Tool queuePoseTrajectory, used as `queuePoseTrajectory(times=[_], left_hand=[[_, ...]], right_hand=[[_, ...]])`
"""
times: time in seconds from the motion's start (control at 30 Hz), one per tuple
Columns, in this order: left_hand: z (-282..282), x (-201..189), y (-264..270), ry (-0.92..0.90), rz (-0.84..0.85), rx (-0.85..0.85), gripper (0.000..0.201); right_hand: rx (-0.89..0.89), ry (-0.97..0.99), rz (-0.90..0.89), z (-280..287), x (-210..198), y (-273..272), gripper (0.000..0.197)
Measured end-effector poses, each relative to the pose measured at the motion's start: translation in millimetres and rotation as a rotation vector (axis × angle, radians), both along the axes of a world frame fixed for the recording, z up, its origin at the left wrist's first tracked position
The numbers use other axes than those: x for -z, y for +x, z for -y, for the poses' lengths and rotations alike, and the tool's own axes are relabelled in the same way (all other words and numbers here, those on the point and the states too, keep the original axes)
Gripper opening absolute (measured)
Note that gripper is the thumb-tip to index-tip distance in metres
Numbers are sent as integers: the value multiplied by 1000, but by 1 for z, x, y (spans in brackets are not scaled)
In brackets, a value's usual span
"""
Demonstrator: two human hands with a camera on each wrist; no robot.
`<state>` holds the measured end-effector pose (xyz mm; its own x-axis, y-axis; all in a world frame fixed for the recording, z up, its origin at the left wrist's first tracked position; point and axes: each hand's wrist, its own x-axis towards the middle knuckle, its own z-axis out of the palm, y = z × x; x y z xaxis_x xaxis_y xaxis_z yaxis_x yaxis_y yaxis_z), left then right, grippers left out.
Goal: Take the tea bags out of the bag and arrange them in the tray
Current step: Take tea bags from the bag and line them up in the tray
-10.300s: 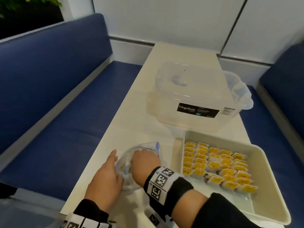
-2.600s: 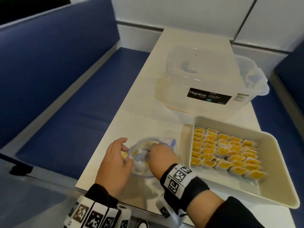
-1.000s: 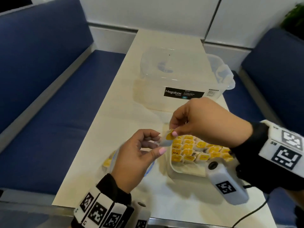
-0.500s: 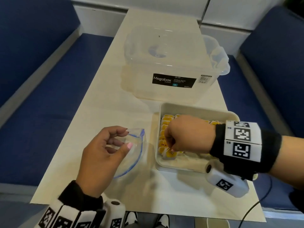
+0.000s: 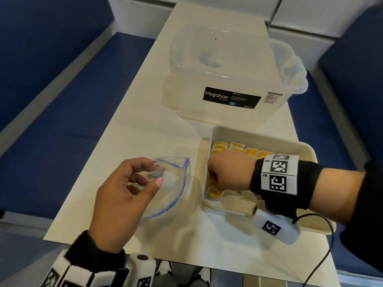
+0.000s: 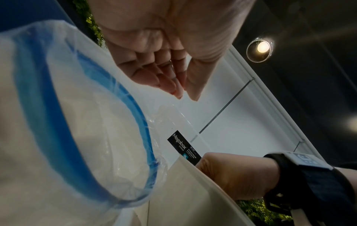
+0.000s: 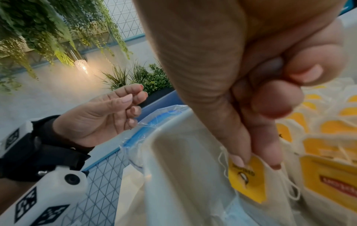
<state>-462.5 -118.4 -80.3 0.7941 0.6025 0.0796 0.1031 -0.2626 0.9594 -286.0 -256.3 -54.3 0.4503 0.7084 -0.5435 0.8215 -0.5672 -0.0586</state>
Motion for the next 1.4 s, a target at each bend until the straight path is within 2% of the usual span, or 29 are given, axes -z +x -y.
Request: queuePoseTrajectory(times=[0.1,0.2,0.3,0.4,0.5,0.6,0.67,0.77,0.87,0.97,1.07,1.2,1.4], left_hand=[[-3,-1,-2,32,12,-8,28],[-13,0,-6,98,-4,-62,29],[-25,5,-12,239,-116,-143,35],[-33,9,-17,292,-282,-167,47],[-39,15,-20,277,-384,-129,50],[-44,19,-22,233,-432,-84,44],[-45,19,-23,209,-420,-61,40],[-44,18,-22,205,-399,-39,36],[-44,18,-22,218,-371,-13,35],[-45,18,-24,227,-371,10,33],[-50,20,-24,212,-366,6,33],[-55,23,-22,200,-350,8,33],[-51,26,-13,171,-314,41,32]], right_hand=[[0,-13,15,0,1,1,25],[16,-9,31,2,-6,2,17],[65,82,79,5,-27,1,17],[122,244,132,2,-52,-12,19],[202,423,48,-8,-59,-43,11],[231,497,-108,-31,-35,-74,10],[222,474,-189,-51,-9,-89,18],[218,395,-171,-78,27,-100,27],[207,285,-150,-91,50,-103,26],[239,259,-163,-92,58,-100,23],[344,388,-213,-84,54,-94,12],[523,589,-293,-69,41,-85,29],[627,812,-315,-56,30,-77,11]])
